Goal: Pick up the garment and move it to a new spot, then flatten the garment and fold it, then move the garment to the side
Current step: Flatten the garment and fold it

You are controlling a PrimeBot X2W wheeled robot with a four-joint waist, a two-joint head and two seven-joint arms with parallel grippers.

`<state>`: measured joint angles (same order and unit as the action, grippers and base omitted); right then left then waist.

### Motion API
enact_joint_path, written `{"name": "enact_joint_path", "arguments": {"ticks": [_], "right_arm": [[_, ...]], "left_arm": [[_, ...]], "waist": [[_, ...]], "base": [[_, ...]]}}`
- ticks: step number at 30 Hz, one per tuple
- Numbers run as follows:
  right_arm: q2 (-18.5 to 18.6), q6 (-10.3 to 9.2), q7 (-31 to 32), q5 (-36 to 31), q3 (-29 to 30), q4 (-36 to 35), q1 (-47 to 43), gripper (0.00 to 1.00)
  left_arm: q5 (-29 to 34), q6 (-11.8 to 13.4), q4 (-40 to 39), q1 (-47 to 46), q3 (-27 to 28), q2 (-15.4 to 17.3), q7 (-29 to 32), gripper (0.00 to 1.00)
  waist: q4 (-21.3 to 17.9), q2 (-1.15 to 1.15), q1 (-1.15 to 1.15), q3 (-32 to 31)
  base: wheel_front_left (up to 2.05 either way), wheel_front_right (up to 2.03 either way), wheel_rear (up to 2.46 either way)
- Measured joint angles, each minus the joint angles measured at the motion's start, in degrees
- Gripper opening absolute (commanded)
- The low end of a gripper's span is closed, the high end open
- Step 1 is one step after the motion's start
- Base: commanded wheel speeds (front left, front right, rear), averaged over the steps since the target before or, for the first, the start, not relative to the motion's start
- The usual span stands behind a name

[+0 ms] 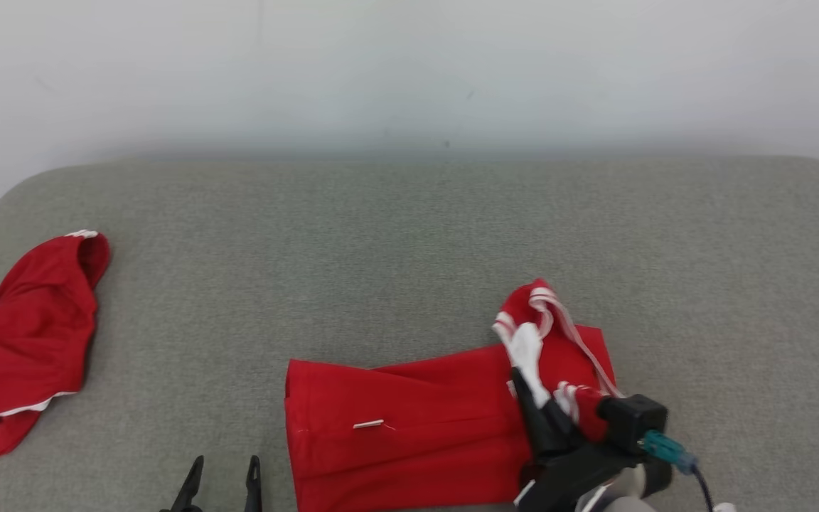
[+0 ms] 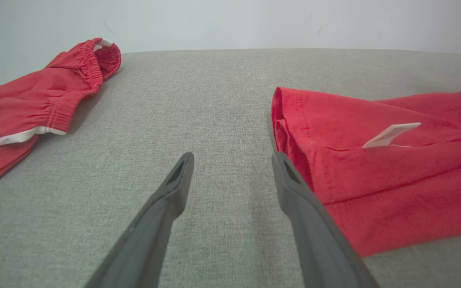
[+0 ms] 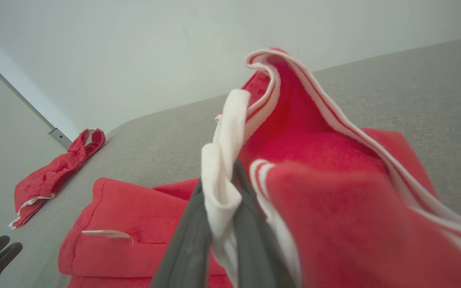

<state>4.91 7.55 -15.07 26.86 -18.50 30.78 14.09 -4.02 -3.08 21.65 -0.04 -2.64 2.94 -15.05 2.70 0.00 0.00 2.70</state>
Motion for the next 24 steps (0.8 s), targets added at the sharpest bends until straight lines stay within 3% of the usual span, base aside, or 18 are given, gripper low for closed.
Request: {"name": "enact_joint_path", "arguments": {"ticks": [11, 22, 24], "right_arm": [[-1.33, 0.00, 1.54, 6.89, -16.14, 3.65, 5.73, 0.00], [-1.79, 0.00, 0.78, 10.57, -23.70, 11.07, 12.00, 0.01], [-1.83, 0.00, 0.56, 12.43, -24.60, 11.16, 12.84, 1.00]], "left_arm": [[0.43, -0.87, 0.51, -0.42, -3.60, 0.00, 0.00, 1.00], [0.20, -0.60, 0.66, -1.16, -5.09, 0.00, 0.00, 1.00], [0.15, -0.45, 0.54, -1.16, -5.13, 0.00, 0.00, 1.00]], "waist": [[5.49, 0.00, 0.00, 0.03], [11.98, 0.00, 0.00, 0.54], [12.59, 0.00, 0.00, 0.74]], "base": [[0.00, 0.00, 0.00], [0.00, 0.00, 0.00], [0.00, 0.00, 0.00]]}}
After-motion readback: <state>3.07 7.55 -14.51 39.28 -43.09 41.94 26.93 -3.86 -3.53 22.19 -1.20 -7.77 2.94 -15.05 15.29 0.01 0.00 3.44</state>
